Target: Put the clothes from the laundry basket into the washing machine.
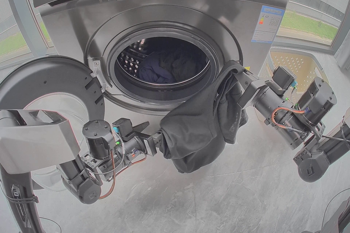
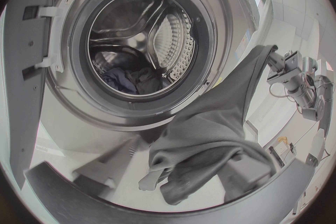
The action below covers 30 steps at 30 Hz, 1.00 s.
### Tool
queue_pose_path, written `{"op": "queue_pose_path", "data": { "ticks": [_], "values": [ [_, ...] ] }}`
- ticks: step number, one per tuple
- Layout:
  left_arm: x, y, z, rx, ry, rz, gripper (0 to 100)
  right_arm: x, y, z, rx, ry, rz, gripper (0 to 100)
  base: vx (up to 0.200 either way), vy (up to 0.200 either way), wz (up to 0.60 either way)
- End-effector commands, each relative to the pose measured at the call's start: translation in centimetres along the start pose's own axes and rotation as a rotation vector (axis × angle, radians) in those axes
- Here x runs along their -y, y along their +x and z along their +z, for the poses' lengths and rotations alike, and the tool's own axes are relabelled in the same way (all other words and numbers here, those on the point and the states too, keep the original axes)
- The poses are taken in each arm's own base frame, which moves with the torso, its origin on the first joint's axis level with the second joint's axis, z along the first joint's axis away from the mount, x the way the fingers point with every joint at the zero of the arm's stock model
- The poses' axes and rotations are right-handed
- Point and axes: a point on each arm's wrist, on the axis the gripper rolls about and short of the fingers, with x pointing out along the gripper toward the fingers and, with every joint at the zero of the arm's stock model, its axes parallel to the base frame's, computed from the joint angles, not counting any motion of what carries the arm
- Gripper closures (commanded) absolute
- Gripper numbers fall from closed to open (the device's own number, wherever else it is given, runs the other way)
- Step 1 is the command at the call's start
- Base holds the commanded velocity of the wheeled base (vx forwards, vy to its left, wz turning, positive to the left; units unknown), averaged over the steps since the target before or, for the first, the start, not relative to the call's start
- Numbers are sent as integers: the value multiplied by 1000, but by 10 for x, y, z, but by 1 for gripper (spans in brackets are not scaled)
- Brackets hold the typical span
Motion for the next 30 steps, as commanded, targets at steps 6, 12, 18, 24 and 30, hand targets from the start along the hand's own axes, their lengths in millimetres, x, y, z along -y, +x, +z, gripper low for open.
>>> {"op": "queue_pose_path", "data": {
  "ticks": [6, 12, 18, 24, 30],
  "values": [
    [-9, -9, -48, -183, 12, 36, 0, -1, 1, 3, 13, 1, 2, 100, 0, 0, 0],
    [-12, -15, -68, -264, 72, 38, 0, -2, 3, 1, 11, 2, -5, 100, 0, 0, 0],
    [-2, -27, -80, -342, 137, -36, 0, -1, 8, 0, 22, 3, -15, 100, 0, 0, 0],
    [15, -31, -69, -318, 144, -131, 0, 0, 15, -6, 24, 4, -34, 100, 0, 0, 0],
    [31, -31, -47, -242, 151, -227, 0, -2, 21, -14, 17, 8, -28, 100, 0, 0, 0]
  ]
}}
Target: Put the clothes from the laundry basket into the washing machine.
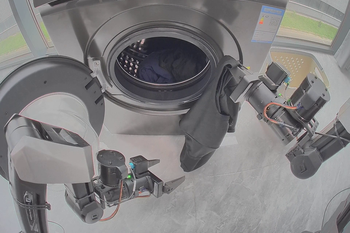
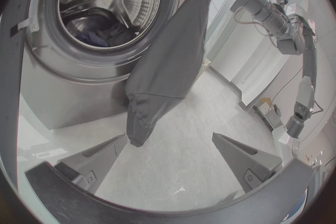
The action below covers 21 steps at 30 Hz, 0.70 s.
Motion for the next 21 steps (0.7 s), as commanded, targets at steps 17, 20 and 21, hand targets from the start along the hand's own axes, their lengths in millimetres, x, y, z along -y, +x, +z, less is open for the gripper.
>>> {"op": "queue_pose_path", "data": {
  "ticks": [17, 20, 21],
  "values": [
    [28, 58, 49, 261, 57, -110, 0, -8, 8, -9, -1, 13, 26, 100, 0, 0, 0],
    [28, 76, 50, 294, 57, -91, 0, -8, 8, -9, -1, 13, 25, 100, 0, 0, 0],
    [30, 84, 50, 310, 60, -96, 0, -8, 8, -9, -1, 13, 25, 100, 0, 0, 0]
  ]
}}
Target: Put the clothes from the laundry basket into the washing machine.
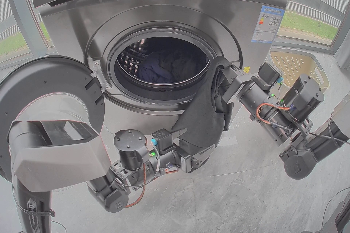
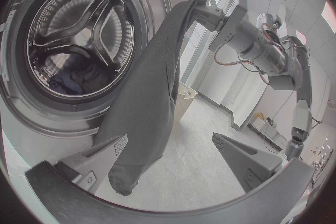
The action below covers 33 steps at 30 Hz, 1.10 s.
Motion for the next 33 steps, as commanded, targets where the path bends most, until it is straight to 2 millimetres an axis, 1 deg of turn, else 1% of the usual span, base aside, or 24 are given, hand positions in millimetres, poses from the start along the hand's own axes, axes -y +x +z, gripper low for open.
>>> {"op": "queue_pose_path", "data": {
  "ticks": [1, 4, 7, 14, 16, 17, 18, 21, 25, 33],
  "values": [
    [3, 35, -22, 27, 0, -1, 0, -2, 0, 0, 0, 2, 5, 100, 0, 0, 0],
    [2, 44, -25, 42, -8, -8, 0, -2, 0, 0, 0, 2, 3, 100, 0, 0, 0],
    [7, 52, -30, 46, -21, -22, 0, -1, 0, 0, 0, 3, 2, 100, 0, 0, 0],
    [2, 72, -42, 79, -40, -27, 0, -1, 0, -1, -2, 11, -5, 100, 0, 0, 0],
    [-3, 77, -45, 91, -40, -15, 0, -1, 0, -1, 0, 11, -5, 100, 0, 0, 0],
    [-4, 78, -45, 93, -39, -12, 0, -1, 0, -1, 0, 11, -5, 100, 0, 0, 0],
    [-8, 83, -43, 111, -38, 25, 0, -1, 0, -1, 0, 13, -5, 100, 0, 0, 0],
    [-19, 85, -40, 125, -35, 97, 0, -1, 0, 0, 1, 14, -4, 100, 0, 0, 0],
    [-27, 87, -34, 131, -26, 128, 0, -4, 0, -1, 0, 21, 1, 100, 0, 0, 0],
    [-24, 91, -32, 136, -8, 130, 0, -4, 0, -1, -1, 20, 1, 100, 0, 0, 0]
  ]
}}
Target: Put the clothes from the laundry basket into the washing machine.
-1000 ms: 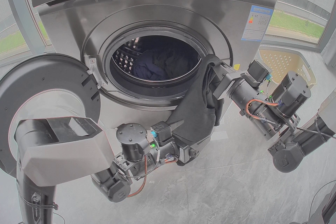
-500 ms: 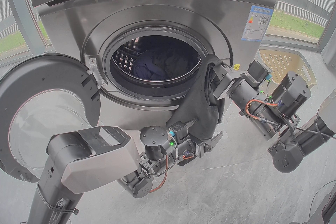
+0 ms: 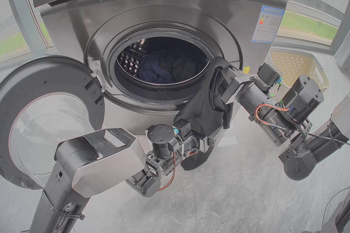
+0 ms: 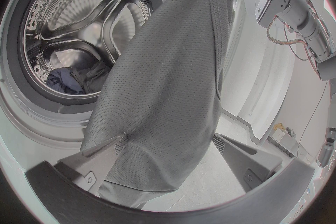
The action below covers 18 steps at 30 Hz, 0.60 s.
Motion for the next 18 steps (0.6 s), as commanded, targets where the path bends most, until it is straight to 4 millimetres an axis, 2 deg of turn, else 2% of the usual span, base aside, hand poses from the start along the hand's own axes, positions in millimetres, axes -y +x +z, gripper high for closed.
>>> {"op": "queue_pose_path", "data": {
  "ticks": [1, 5, 11, 18],
  "values": [
    [6, 1, -1, 1, 1, -13, 0, 0, 0, 0, 1, 0, 1, 100, 0, 0, 0],
    [12, 2, -1, -4, -1, -26, 0, -1, 0, -2, -4, 2, 3, 100, 0, 0, 0],
    [10, 2, -6, -35, -1, -18, 0, -3, 0, -1, -4, 5, 8, 100, 0, 0, 0],
    [5, 10, 0, 0, 2, 17, 0, -3, 0, -1, -4, 5, 9, 100, 0, 0, 0]
  ]
}}
